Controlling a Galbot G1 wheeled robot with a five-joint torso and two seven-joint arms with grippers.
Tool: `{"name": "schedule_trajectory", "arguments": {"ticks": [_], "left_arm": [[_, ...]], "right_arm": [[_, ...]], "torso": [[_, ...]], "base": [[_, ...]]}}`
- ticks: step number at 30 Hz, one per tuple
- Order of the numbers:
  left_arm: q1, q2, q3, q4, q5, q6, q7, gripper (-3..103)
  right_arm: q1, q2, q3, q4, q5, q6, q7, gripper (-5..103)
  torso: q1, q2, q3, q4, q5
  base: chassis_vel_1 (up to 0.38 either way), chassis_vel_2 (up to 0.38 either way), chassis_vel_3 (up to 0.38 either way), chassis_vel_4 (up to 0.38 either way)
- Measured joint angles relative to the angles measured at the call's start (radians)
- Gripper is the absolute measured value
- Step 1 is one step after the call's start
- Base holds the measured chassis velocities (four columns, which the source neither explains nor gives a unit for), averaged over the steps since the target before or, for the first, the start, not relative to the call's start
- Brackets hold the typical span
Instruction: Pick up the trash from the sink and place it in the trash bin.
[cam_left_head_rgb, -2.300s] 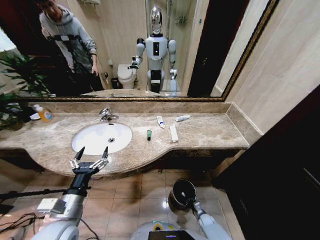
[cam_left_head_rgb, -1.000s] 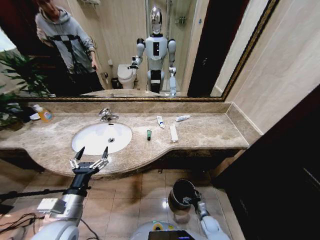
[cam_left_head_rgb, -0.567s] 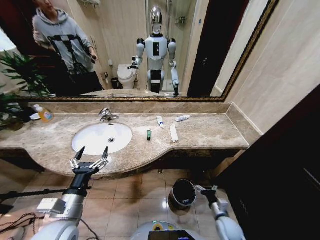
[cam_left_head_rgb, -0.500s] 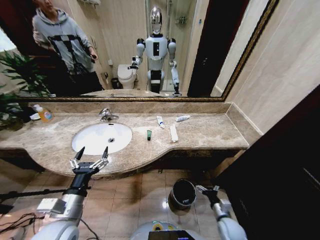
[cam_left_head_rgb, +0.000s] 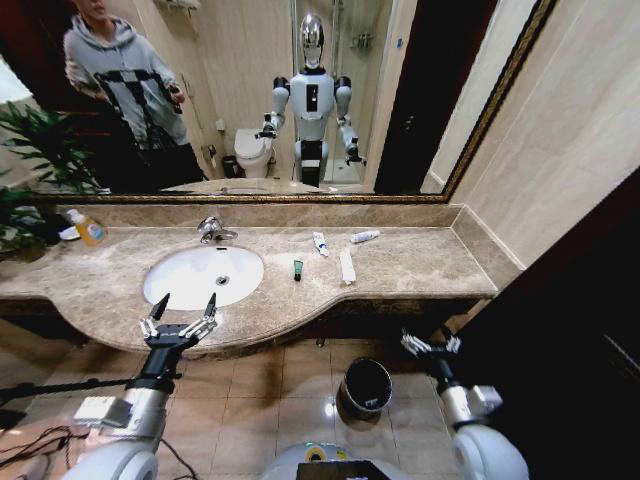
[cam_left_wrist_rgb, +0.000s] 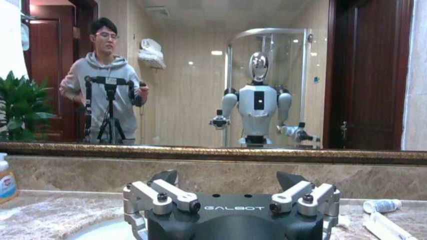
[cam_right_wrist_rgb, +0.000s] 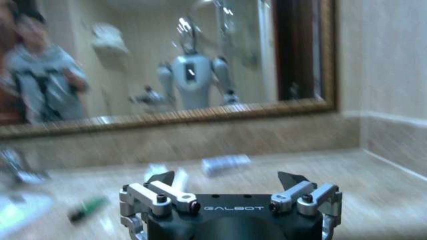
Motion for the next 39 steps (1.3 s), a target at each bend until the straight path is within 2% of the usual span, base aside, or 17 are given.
{"name": "schedule_trajectory", "arguments": {"ticks": [2,4,6,8,9,12,18,21,30,37,39], "left_arm": [[0.0,0.0,0.0,0.0,0.0,0.0,0.0,100],[0.0,0.0,0.0,0.0,0.0,0.0,0.0,100],[0.0,0.0,0.0,0.0,0.0,0.0,0.0,100],[0.0,0.0,0.0,0.0,0.0,0.0,0.0,100],[0.0,0.0,0.0,0.0,0.0,0.0,0.0,100],[0.0,0.0,0.0,0.0,0.0,0.0,0.0,100],[0.0,0.0,0.0,0.0,0.0,0.0,0.0,100],[0.0,0.0,0.0,0.0,0.0,0.0,0.0,100],[0.0,0.0,0.0,0.0,0.0,0.0,0.0,100],[0.0,0.0,0.0,0.0,0.0,0.0,0.0,100],[0.0,0.0,0.0,0.0,0.0,0.0,0.0,100]], "right_arm": [[0.033,-0.02,-0.008,0.006,0.018,-0.025,0.0,100],[0.112,-0.081,-0.032,-0.003,0.066,-0.063,0.005,100],[0.139,-0.107,-0.047,-0.017,0.079,-0.065,0.015,100],[0.219,-0.184,-0.09,-0.063,0.119,-0.071,0.035,100],[0.219,-0.184,-0.09,-0.063,0.119,-0.071,0.035,100],[0.317,-0.249,-0.145,-0.126,0.157,-0.093,0.044,100],[0.403,-0.257,-0.22,-0.214,0.158,-0.081,0.037,100],[0.473,-0.242,-0.293,-0.291,0.144,-0.075,0.04,100],[0.594,-0.211,-0.398,-0.441,0.113,-0.083,0.076,100],[0.634,-0.185,-0.441,-0.537,0.07,-0.089,0.102,102],[0.638,-0.182,-0.441,-0.549,0.064,-0.089,0.1,99]], "torso": [[0.0,0.0,0.0,0.0001,-0.0001],[0.0,0.0,0.0,0.0,0.0],[0.0,0.0,0.0,0.0,0.0001],[0.0,0.0,0.0,0.0001,0.0002],[0.0,0.0,0.0,0.0001,0.0002],[0.0,0.0,0.0,0.0,0.0001],[0.0,0.0,0.0,0.0,0.0],[0.0,0.0,0.0,0.0,0.0],[0.0,0.0,0.0,0.0,-0.0002],[0.0,0.0,0.0,0.0,0.0],[0.0,0.0,0.0,0.0,0.0]], "base": [[0.0,0.0,0.0,0.0],[0.0,0.0,0.0,0.0],[0.0,0.0,0.0,0.0],[0.0,0.0,0.0,0.0],[0.0,0.0,0.0,0.0],[0.0,0.0,0.0,0.0],[0.0,0.0,0.0,0.0],[0.0,0.0,0.0,0.0],[0.0,0.0,0.0,0.0],[0.0,0.0,0.0,0.0],[0.0,0.0,0.0,0.0]]}}
